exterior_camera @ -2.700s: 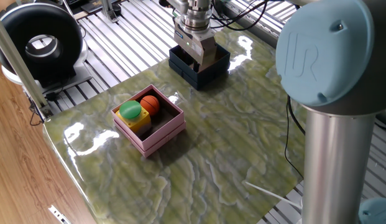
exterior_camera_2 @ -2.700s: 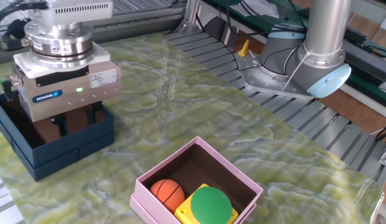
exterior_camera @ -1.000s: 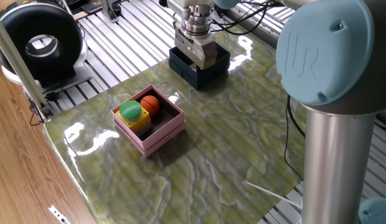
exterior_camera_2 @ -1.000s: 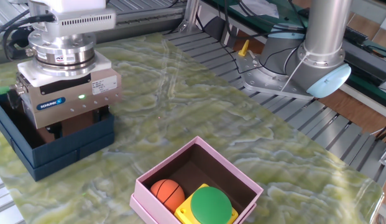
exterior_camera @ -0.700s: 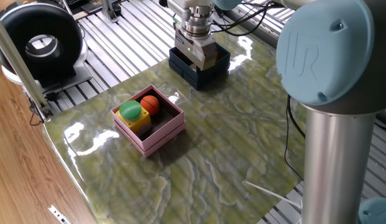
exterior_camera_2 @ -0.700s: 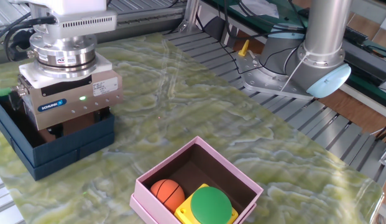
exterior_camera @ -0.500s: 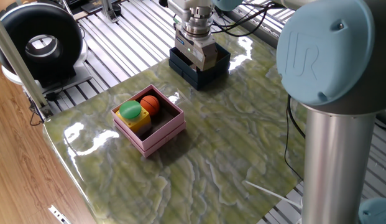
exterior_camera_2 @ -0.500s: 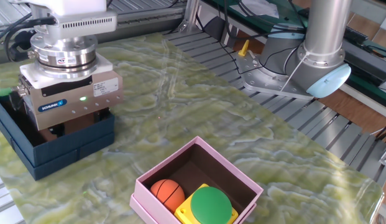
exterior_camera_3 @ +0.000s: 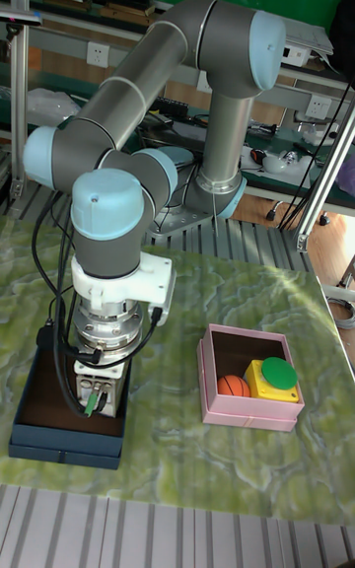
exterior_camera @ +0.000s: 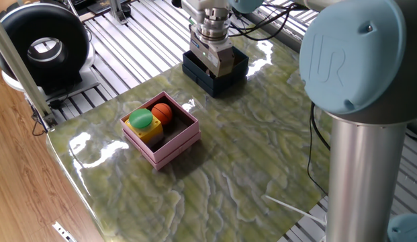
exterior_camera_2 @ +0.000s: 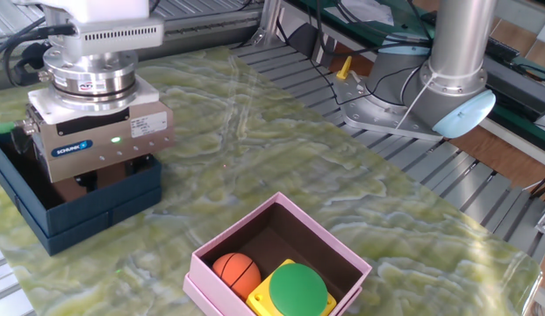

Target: Move an object from one box to another

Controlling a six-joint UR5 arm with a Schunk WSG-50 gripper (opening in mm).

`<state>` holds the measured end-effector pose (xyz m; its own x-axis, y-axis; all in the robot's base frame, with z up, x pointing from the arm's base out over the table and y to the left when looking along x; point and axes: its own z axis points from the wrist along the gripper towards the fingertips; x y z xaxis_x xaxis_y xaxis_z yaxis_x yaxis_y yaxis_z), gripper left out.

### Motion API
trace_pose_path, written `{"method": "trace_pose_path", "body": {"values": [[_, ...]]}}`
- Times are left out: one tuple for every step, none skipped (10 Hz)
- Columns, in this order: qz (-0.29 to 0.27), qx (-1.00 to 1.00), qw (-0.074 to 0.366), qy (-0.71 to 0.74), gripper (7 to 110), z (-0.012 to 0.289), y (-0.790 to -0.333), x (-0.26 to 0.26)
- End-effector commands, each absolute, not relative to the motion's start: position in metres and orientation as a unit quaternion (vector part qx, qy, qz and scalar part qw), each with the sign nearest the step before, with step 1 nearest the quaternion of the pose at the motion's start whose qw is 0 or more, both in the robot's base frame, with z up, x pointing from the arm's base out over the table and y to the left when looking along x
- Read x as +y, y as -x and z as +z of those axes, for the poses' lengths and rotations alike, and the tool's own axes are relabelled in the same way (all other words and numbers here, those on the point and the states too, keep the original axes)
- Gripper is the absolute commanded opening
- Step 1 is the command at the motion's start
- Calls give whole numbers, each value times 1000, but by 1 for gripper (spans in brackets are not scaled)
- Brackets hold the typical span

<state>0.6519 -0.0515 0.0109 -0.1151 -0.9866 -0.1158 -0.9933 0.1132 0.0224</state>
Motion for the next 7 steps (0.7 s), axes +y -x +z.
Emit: {"method": "trace_pose_path", "body": {"values": [[61, 753, 38, 654, 7, 14, -649, -47], [64, 753, 39, 653, 7, 15, -650, -45], [63, 752, 40, 655, 7, 16, -651, -45], [63, 753, 39, 653, 7, 17, -651, -46], [65, 754, 38, 653, 7, 19, -650, -46], [64, 752, 37, 655, 7, 22, -652, -48], [62, 752, 35, 655, 7, 26, -653, -50]]}}
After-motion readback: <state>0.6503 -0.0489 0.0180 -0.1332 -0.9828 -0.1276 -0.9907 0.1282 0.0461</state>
